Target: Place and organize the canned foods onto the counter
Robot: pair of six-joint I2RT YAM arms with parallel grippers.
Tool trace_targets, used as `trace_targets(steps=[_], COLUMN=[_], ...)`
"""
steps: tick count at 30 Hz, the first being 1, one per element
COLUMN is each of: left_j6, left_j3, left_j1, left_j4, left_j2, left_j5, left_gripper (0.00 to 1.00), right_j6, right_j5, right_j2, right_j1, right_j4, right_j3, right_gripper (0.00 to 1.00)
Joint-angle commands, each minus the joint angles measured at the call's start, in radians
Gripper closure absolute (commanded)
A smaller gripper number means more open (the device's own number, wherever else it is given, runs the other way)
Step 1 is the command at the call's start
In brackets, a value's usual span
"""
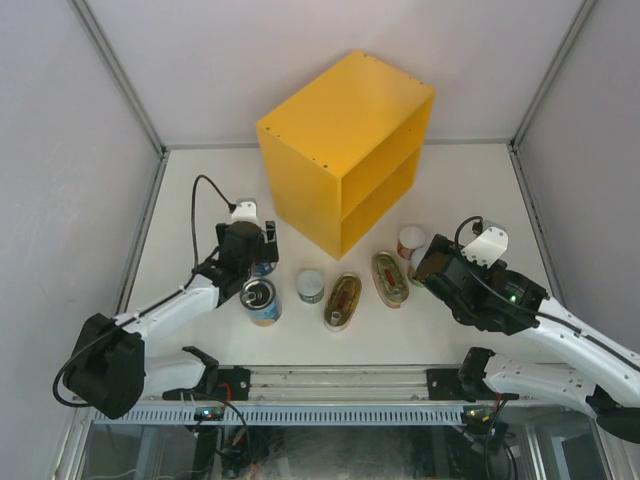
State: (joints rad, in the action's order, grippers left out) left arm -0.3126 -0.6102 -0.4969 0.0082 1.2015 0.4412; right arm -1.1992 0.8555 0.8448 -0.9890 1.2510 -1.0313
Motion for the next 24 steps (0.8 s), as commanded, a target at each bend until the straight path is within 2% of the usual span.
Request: trace_targets(steps=[1, 24], left_j6=[-0.003, 0.037], left_j3=[-0.077, -0.168], left_j1=[0.006, 0.006], left_j4=[-0.023, -0.14], left_j2=[-0.069, -0.183], left_j5=[0.025, 0.092], left_gripper=[1.0, 1.0], right_j6=[0.021, 0.018], right_j5=[0.013, -0.005], right_j2=[-0.01, -0.055], right_j1=[-0.01, -0.011], right_j4=[-0.035, -0.066], right_j3=[-0.003, 0.059], right_gripper=[0.03, 0.03])
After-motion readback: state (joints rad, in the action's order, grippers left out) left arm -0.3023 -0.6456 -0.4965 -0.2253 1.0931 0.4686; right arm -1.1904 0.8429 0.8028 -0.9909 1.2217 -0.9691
